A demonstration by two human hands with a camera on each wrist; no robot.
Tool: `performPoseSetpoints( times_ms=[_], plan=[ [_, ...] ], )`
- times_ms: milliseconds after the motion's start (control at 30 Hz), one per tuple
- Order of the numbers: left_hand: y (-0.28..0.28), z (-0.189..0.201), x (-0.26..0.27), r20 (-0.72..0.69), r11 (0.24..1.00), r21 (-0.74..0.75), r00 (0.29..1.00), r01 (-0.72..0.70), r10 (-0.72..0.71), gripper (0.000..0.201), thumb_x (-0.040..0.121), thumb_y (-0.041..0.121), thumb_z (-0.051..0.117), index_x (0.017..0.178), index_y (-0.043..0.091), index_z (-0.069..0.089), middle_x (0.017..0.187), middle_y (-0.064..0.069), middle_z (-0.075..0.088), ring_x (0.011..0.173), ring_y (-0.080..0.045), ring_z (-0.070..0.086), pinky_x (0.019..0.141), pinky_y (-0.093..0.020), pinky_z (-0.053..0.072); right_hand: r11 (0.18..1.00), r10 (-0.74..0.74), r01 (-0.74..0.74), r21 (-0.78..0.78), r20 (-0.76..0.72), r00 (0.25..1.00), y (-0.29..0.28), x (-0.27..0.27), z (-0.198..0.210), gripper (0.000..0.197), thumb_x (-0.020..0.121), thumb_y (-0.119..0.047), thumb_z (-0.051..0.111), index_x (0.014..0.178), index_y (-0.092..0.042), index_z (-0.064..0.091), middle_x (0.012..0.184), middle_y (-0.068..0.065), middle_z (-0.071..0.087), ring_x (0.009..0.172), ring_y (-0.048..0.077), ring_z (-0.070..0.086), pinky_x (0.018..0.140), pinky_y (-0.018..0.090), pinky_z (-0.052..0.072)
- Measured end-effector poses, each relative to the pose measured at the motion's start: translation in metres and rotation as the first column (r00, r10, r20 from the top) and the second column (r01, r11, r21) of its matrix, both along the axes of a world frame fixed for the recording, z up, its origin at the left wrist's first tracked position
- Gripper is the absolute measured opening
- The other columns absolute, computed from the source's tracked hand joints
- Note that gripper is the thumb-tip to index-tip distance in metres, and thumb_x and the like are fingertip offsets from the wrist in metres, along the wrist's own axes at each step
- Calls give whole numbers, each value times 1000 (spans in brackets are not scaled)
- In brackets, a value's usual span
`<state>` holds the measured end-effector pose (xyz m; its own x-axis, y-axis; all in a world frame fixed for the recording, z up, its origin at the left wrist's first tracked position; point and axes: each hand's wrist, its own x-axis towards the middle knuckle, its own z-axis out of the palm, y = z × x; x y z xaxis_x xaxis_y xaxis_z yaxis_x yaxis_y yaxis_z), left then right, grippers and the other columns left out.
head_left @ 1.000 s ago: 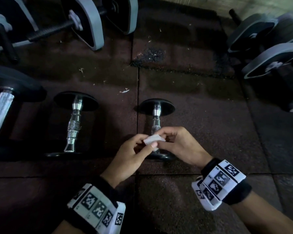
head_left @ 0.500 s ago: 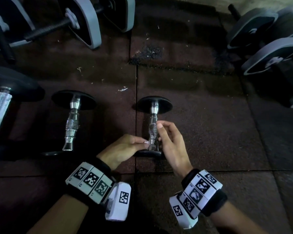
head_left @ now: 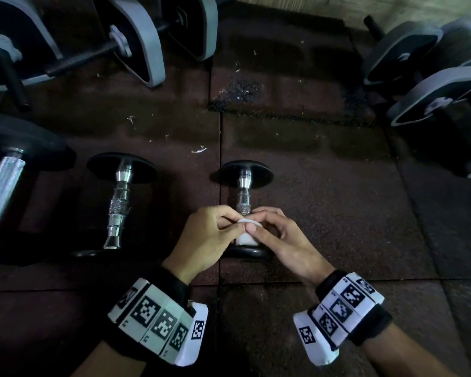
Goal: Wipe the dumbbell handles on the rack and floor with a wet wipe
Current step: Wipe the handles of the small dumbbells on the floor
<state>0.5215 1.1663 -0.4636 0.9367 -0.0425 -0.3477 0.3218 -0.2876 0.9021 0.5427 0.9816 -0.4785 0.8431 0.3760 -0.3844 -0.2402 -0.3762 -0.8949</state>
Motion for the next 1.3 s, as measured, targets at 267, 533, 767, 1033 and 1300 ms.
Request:
performPoseSetpoints(
  times_ms=[267, 533, 767, 1033, 1300],
  plan=[
    [-14, -19, -12, 126, 961, -56, 953, -271, 276, 21, 89, 37, 69, 97, 23, 56, 81, 2, 73, 71, -8, 70, 72, -30, 58, 977, -214, 214, 17, 27, 976, -19, 34, -3, 11, 93, -17, 69, 95, -7, 64, 104, 2, 72, 85, 11, 69, 70, 25, 54],
    [-42, -52, -36, 322, 938, 76, 898, -339, 299, 23, 103, 33, 37, 96, 21, 55, 85, 9, 56, 85, -2, 53, 76, -4, 35, 969, -230, 234, -82, 56, 972, 10, 59, -36, 14, 96, 0, 62, 105, -3, 73, 92, 13, 74, 77, 15, 65, 70, 23, 57],
    [-37, -56, -36, 360, 951, 39, 892, -307, 274, 37, 97, 45, 25, 101, 24, 54, 86, 13, 54, 89, 2, 53, 78, -5, 36, 989, -103, 107, -99, 47, 994, 4, 29, -21, 11, 96, -6, 64, 99, -3, 74, 88, 9, 75, 75, 12, 66, 71, 21, 54],
    [-36, -59, -36, 362, 953, 7, 889, -304, 281, 41, 96, 47, 23, 101, 22, 55, 81, 13, 54, 81, 1, 55, 75, -7, 38, 995, -43, 41, -86, -29, 999, -5, 15, -15, 12, 93, -4, 67, 101, -3, 75, 93, 12, 77, 80, 17, 70, 81, 29, 55],
    [-35, -60, -36, 364, 948, 11, 885, -317, 291, 42, 97, 46, 21, 102, 22, 55, 81, 13, 54, 84, 0, 54, 75, -5, 36, 985, -142, 154, -74, 148, 979, 13, 55, -23, 12, 94, -3, 66, 101, -5, 76, 94, 9, 77, 84, 18, 72, 80, 27, 58]
  ],
)
